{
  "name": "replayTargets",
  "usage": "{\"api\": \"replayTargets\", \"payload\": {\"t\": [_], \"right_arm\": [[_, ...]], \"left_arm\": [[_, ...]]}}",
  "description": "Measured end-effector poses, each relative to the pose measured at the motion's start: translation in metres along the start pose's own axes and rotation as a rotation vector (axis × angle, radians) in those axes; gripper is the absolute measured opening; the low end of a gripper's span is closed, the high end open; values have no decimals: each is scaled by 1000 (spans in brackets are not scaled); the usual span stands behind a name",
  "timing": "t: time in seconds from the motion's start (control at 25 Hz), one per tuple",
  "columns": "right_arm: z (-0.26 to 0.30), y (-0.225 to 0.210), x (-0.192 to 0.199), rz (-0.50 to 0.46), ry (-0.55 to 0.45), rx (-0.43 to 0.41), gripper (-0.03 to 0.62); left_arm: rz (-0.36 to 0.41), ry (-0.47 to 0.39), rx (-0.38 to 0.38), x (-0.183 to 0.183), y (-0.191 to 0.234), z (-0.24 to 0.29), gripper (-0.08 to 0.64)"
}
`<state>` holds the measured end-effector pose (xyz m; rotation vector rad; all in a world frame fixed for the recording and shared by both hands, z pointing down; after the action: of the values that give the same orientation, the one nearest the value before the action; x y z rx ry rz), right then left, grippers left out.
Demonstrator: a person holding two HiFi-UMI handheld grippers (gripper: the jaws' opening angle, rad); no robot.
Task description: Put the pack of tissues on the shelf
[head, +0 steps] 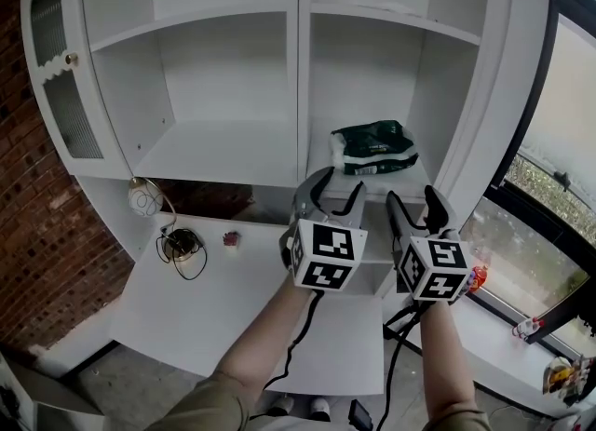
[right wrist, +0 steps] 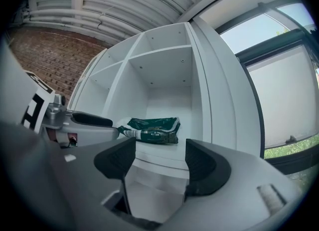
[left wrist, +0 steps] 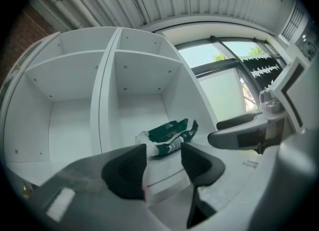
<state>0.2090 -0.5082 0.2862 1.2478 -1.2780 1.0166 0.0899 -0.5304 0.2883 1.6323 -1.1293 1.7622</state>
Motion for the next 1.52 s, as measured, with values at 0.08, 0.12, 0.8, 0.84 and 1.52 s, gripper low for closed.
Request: {"api": "replayTargets", "payload": {"t": [0.08, 0.12, 0.8, 0.84, 1.52], "right_arm": [[-3, 3, 5, -7, 13, -5, 316], [-4, 4, 8, -13, 21, -9, 316], [-38, 15, 65, 18, 98, 16, 205], [-41, 16, 68, 19, 102, 18, 196], [-77, 19, 108, 56, 158, 54, 86]], "left_arm": [[-4, -7, 6, 3, -3, -4, 230], [-7, -15, 7, 5, -4, -6, 230], [-78, -18, 35, 56, -15, -46, 175], [-82, -11, 33, 60, -16, -48, 169], [-155, 19, -3, 109, -24, -84, 80]]}}
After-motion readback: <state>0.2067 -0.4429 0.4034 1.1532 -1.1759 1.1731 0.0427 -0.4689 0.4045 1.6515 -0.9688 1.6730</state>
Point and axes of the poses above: the fingertips, and each gripper's own axes: z forward along the fingers, y to its left, x out of its underside, the point moved 1 cm from there along -z, backward along the fingers, and after that the axes turned 8 degrees about x, right-handed, at the moved point
